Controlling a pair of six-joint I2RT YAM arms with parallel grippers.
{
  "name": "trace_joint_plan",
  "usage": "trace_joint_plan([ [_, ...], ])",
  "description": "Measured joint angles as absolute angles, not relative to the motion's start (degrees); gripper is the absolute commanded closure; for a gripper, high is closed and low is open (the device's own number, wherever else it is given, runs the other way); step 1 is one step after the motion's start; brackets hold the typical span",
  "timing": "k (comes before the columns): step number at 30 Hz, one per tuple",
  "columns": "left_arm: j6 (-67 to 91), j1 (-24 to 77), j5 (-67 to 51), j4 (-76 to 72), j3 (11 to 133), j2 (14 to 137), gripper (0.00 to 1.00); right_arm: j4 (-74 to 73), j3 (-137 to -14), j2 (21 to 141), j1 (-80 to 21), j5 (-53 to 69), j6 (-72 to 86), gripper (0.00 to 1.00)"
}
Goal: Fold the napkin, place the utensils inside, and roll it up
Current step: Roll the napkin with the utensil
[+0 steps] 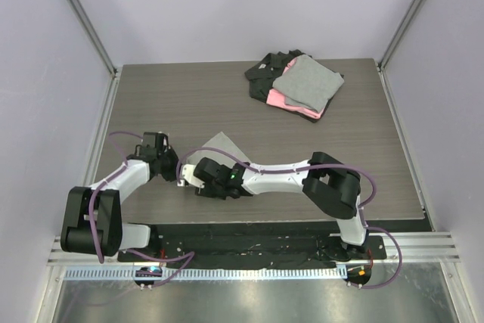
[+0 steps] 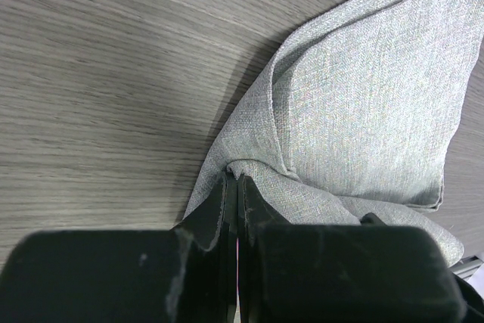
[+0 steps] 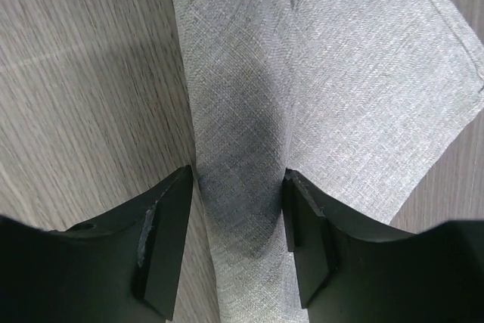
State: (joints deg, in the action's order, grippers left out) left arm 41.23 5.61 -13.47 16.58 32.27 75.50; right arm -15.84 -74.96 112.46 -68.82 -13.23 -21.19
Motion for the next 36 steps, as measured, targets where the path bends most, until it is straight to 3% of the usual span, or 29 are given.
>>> trace_joint_plan([
  [7, 40.9, 5.6, -13.8, 16.6, 32.5, 75.7, 0.94, -15.9, -75.4, 113.6, -66.6, -9.9, -20.7, 0.54],
  [10, 40.5, 5.6, -13.9, 16.6, 32.5, 75.5, 0.81, -17.6, -76.8, 114.3, -64.5, -4.8, -19.8, 0.58],
  [14, 40.1, 5.6, -13.4, 16.7, 32.6, 74.3, 0.54, -22.0, -80.6, 116.5, -61.3, 3.7, -18.2, 0.66],
  [20, 40.0, 5.6, -10.2, 18.1, 32.9, 69.8, 0.34, -24.5, -83.3, 118.2, -56.9, 15.0, -15.6, 0.71],
  [29, 40.5, 5.6, -7.1, 18.7, 30.3, 59.2, 0.34, -27.8, -86.0, 121.3, -53.1, 30.8, -12.2, 0.72],
  [36, 41.6, 5.6, -7.7, 19.2, 26.5, 59.3, 0.39, -32.1, -89.3, 124.7, -53.0, 38.5, -10.7, 0.72],
])
